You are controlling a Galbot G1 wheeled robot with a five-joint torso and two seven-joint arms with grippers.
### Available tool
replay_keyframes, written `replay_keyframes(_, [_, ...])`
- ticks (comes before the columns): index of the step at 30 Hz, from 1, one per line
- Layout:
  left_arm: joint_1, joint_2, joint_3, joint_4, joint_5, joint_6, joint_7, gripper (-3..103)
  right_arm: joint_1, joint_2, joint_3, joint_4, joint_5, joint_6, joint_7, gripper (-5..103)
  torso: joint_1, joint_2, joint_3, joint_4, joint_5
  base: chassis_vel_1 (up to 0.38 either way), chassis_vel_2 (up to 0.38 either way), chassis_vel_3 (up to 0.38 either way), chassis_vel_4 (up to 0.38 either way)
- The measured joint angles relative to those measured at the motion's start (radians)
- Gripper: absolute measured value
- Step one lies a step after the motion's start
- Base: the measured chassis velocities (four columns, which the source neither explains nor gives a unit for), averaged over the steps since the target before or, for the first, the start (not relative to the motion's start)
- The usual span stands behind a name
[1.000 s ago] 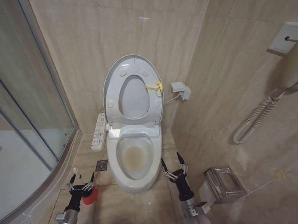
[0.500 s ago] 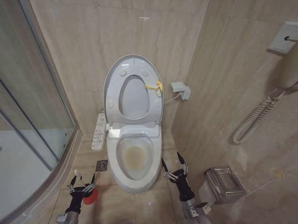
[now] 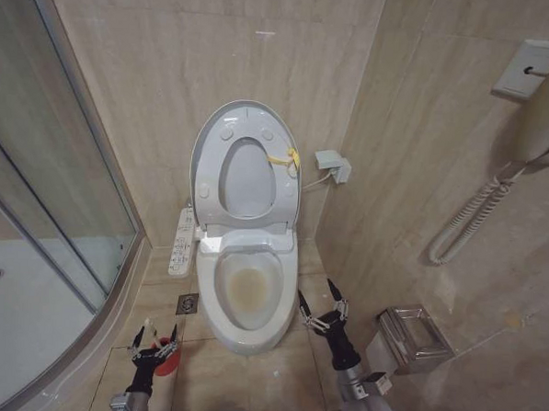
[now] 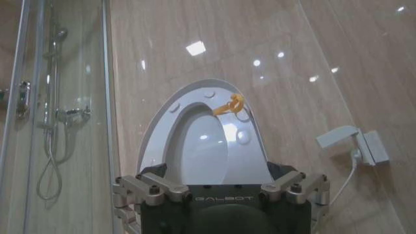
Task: Open the toilet lid, clean the toilet bowl with a toilet brush, close the toilet lid, and flush.
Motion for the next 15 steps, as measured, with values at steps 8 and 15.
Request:
replay_keyframes(8, [0.013,0.008,0.004,-0.003,0.083,0.049,-0.08,100,0.005,0.007,-0.004,-0.002,-0.001,0.0,0.0,100,0.0,0.0,0.0,0.0001,-0.0001,0.0,0.0,0.0,0.0])
replay_keyframes(15, [0.063,0.028,0.005,-0.086,0.081,0.031,-0.075,100,0.007,0.019,-0.009,-0.011,-0.006,0.0,0.0,100,0.0,0.0,0.0,0.0,-0.0002,0.0,0.0,0.0,0.0])
